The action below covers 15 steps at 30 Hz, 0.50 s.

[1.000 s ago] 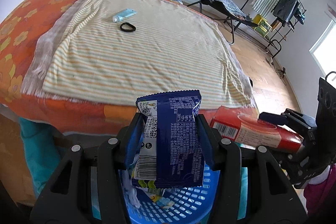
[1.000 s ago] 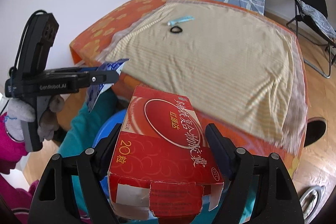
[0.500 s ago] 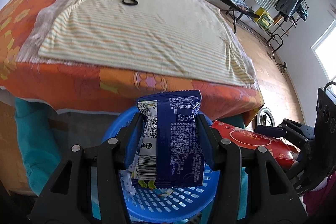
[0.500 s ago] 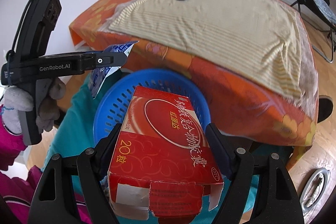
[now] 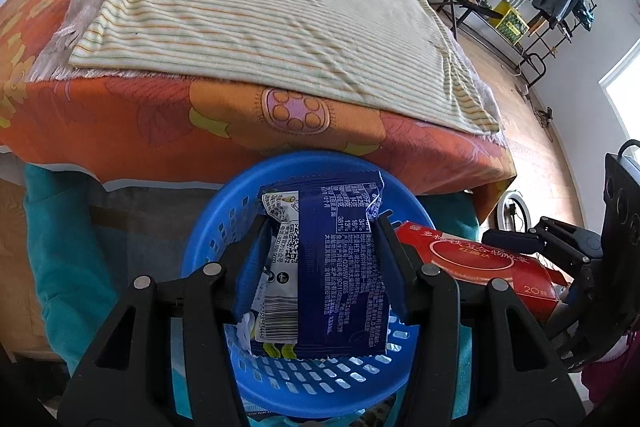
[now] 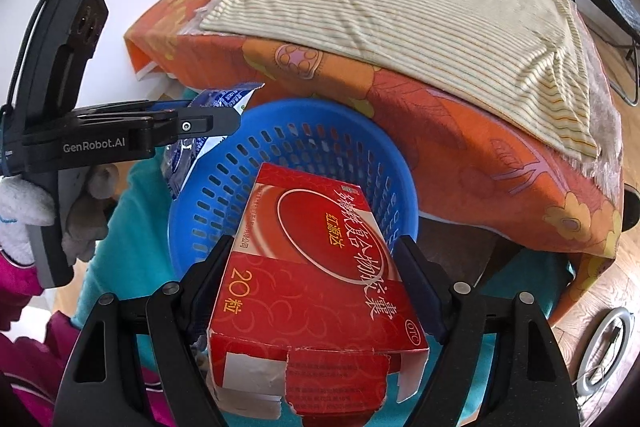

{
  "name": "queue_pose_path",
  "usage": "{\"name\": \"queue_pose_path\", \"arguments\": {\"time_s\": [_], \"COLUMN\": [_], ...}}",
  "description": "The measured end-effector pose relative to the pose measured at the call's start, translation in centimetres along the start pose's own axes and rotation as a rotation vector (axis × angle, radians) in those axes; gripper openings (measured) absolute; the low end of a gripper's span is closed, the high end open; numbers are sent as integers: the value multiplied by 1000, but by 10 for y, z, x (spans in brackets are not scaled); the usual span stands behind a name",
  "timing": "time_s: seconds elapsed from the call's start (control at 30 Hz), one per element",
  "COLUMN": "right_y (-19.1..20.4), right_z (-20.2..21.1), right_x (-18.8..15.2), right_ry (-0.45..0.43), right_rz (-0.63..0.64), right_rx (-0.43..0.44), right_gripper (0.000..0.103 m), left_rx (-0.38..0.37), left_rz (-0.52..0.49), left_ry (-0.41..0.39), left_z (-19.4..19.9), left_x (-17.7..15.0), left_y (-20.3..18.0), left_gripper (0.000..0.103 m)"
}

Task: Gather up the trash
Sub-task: 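Carry the wrapper and red box over the blue basket and open both tools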

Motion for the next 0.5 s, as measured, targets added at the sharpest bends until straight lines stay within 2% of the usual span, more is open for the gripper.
{"name": "queue_pose_path", "arguments": {"time_s": [0.23,0.5], "right_y": [7,9], "right_z": [-7,-10], "right_x": [2,3], "right_ry": [11,18], "right_rz": [22,9], "right_rx": [5,10], "right_gripper": [82,82], "left_rx": [0,-1], "left_rz": [5,12], "left_ry": [3,2], "left_z": [-1,2], "left_x": [-2,-2], "left_y": [1,3], "left_gripper": [63,63]}}
Point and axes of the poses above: each gripper's, at about its wrist camera, not at the fingertips, and z roughly against the way its jaws point, y to its left, x to its top, the point moved 3 cm from there along -z, roughly the way its jaws point, and after that the axes turned 8 degrees about -y, right-handed, at the moved point
